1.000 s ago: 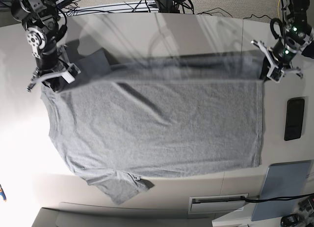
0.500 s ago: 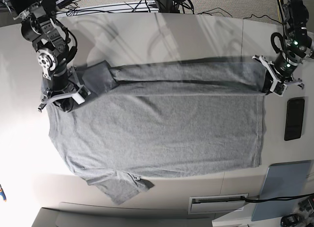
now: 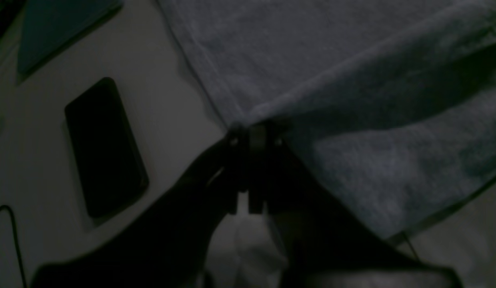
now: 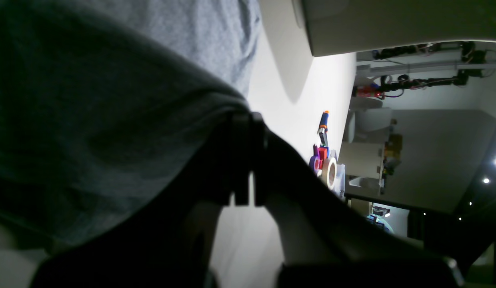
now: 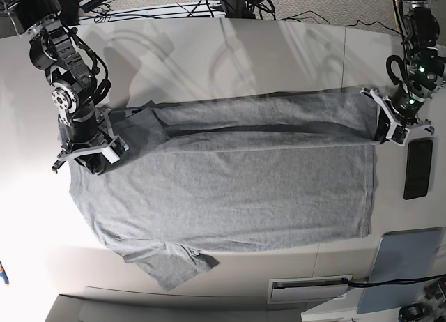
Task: Fold the T-shirt properly
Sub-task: 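Lay the shoulder edge down and release both grippers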
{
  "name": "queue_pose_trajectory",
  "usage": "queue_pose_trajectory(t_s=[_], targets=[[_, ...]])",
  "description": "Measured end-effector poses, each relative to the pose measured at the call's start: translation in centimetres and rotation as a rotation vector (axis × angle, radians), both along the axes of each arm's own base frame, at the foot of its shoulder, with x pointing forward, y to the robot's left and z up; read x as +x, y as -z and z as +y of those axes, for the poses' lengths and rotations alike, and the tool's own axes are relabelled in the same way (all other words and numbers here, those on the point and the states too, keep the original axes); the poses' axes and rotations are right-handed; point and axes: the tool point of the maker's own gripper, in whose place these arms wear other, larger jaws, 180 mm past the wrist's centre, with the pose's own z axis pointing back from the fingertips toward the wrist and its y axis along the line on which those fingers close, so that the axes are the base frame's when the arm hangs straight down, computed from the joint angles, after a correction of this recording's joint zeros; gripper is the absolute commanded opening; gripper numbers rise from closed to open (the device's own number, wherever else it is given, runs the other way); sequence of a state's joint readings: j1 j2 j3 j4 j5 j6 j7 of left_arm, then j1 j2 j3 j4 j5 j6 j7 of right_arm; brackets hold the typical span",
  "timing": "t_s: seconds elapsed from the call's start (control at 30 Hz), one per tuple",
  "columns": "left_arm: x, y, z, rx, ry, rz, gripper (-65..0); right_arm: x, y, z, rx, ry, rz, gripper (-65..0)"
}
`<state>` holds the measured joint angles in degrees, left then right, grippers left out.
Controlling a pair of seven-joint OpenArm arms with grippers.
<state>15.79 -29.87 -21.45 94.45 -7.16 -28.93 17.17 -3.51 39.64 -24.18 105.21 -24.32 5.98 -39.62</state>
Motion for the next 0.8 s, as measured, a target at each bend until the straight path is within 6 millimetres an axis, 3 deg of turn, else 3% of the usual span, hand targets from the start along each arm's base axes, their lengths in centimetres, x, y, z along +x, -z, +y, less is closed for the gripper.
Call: queue_pose_trajectory(t_s=[0.33, 0.37, 0.47, 0.53, 0.63, 0.8], targets=[[0.16, -0.13, 0.0, 0.0, 0.0, -0.005, -65.0, 0.0, 0.0, -0.01, -0.001, 0.0, 0.0, -65.0], [0.15, -0.13, 0.0, 0.0, 0.0, -0.005, -65.0, 0.0, 0.0, -0.01, 0.0, 0.0, 0.0, -63.5], [0.16, -0.14, 0.0, 0.0, 0.0, -0.005, -65.0, -0.03, 0.06, 0.02, 0.006, 0.001, 0.003, -50.2], [0.16, -0.14, 0.0, 0.0, 0.0, -0.005, -57.1, -0.09, 0.25, 0.14, 0.027, 0.004, 0.012, -44.7], [0.16, -0.14, 0.0, 0.0, 0.0, -0.005, -44.8, -0.12, 0.3, 0.16, 0.03, 0.004, 0.014, -44.3], [0.16, -0.13, 0.01, 0.0, 0.0, -0.005, -43.1, -0.22, 0.36, -0.24, 0.028, 0.028, 0.018, -44.4]])
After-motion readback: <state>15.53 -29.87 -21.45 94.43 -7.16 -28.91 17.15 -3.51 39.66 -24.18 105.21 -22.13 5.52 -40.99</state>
